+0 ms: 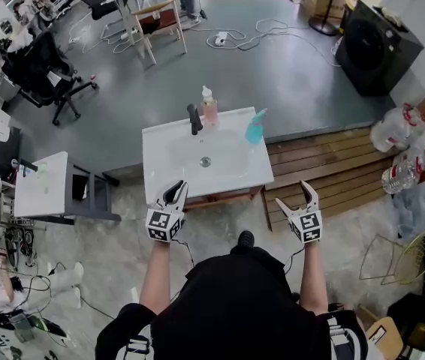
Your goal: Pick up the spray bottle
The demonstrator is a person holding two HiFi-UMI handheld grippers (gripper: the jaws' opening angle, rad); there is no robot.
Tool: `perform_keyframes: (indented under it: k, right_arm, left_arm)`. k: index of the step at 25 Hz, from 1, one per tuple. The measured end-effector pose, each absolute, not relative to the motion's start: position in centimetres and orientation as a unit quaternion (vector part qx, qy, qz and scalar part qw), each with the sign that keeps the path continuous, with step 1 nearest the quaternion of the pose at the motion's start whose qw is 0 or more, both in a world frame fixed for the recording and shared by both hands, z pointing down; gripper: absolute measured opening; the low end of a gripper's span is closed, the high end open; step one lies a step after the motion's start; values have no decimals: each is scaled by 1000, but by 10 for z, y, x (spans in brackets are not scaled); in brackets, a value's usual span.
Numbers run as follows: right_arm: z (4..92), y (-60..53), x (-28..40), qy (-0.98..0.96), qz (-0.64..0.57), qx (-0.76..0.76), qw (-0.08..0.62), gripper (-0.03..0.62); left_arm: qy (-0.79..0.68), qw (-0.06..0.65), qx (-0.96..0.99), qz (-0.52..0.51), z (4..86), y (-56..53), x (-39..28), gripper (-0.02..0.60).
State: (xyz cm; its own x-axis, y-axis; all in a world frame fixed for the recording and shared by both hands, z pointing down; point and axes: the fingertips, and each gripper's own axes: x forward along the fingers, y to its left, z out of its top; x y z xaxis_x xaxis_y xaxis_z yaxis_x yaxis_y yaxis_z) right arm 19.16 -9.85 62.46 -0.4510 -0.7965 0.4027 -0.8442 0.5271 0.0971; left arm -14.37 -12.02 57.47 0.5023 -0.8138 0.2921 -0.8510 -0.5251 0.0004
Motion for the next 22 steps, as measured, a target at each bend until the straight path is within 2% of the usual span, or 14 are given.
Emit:
perform_keyframes:
  k: [10,15,22]
  right_arm:
    - [642,-156,227,-873,53,443,197,431]
    - [648,-169,225,-877,60,435,196,419]
    - [649,-200,207,-883,59,416,209,437]
  left_arm:
    - [-511,78,844,145,587,-134,-103,55]
    - [-519,81,837,154,585,-142,-108,55]
    - [-513,93,838,163,595,-178,-114,55]
